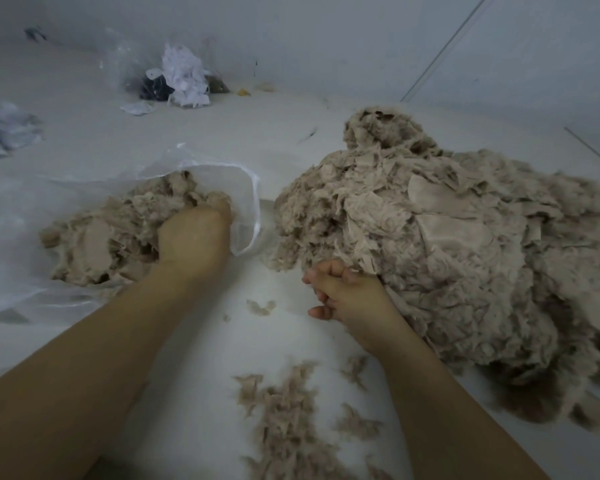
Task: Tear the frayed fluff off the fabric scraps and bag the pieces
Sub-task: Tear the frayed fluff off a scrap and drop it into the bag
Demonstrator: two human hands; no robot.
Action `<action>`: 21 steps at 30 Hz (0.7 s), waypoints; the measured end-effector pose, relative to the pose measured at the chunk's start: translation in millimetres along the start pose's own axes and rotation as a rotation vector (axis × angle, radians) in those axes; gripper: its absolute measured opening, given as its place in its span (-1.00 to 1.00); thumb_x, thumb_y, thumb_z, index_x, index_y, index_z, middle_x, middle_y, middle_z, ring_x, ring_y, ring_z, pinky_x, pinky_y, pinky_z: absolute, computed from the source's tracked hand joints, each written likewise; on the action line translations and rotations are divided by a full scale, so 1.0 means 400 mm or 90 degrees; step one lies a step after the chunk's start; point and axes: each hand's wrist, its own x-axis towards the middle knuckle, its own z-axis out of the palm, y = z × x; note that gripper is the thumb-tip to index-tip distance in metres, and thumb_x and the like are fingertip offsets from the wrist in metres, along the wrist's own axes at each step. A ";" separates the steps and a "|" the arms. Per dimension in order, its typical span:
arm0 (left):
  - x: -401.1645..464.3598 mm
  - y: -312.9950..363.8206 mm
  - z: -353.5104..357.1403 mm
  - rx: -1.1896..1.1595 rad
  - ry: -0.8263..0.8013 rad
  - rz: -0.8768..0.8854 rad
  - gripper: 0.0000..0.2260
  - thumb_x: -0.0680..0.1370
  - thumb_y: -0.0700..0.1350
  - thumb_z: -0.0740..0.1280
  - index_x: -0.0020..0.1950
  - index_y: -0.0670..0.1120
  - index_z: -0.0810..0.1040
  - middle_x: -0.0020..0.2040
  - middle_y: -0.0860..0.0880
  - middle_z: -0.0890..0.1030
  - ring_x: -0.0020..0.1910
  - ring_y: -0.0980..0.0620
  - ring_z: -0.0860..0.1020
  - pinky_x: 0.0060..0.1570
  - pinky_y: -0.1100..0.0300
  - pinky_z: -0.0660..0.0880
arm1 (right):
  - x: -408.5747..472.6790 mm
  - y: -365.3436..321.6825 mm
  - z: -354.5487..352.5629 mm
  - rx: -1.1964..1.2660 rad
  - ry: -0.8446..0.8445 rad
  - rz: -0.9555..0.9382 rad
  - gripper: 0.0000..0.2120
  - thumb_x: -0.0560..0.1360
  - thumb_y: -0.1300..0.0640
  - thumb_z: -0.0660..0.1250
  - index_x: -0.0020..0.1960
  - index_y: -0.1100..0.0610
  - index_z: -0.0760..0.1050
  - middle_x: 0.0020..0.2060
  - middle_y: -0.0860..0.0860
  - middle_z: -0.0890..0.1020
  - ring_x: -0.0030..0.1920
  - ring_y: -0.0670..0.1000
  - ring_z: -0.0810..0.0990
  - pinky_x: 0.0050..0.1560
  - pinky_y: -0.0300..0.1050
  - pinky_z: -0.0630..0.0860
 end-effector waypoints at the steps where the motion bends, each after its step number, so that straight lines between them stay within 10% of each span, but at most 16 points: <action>1: -0.007 0.010 -0.006 -0.023 0.034 0.016 -0.85 0.40 -0.35 0.37 -0.04 -0.27 0.53 -0.24 -0.25 0.58 -0.34 -0.27 0.57 -0.46 0.11 0.27 | -0.001 -0.002 0.001 0.000 -0.003 0.002 -0.68 0.58 0.15 0.33 -0.33 0.03 0.62 -0.47 -0.06 0.41 -0.45 -0.18 0.42 -0.30 -0.22 0.57; 7: -0.108 0.135 -0.034 -0.177 0.099 0.383 -0.91 0.35 -0.26 0.22 -0.21 -0.18 0.50 -0.27 -0.14 0.47 -0.38 -0.14 0.45 -0.52 0.19 0.19 | 0.001 -0.004 0.009 0.018 0.004 0.009 -0.63 0.58 0.19 0.33 -0.39 0.00 0.58 -0.50 -0.10 0.46 -0.40 -0.18 0.46 -0.36 -0.24 0.54; 13: -0.052 0.153 0.055 -0.070 -0.071 0.172 -0.82 0.59 -0.07 0.22 0.13 -0.13 0.46 -0.01 -0.11 0.43 -0.23 -0.11 0.49 -0.41 0.11 0.24 | 0.001 -0.003 0.008 0.006 0.001 0.009 -0.59 0.59 0.22 0.31 -0.41 -0.01 0.61 -0.46 -0.04 0.43 -0.42 -0.17 0.43 -0.35 -0.25 0.55; 21: -0.095 0.168 0.049 -0.313 -0.022 0.092 -0.81 0.56 -0.20 0.32 -0.25 -0.17 0.54 -0.22 -0.06 0.41 -0.24 -0.11 0.49 -0.31 0.07 0.36 | -0.002 -0.007 0.009 0.000 0.009 0.011 -0.66 0.59 0.16 0.32 -0.35 0.01 0.61 -0.42 0.00 0.45 -0.48 -0.20 0.42 -0.34 -0.22 0.56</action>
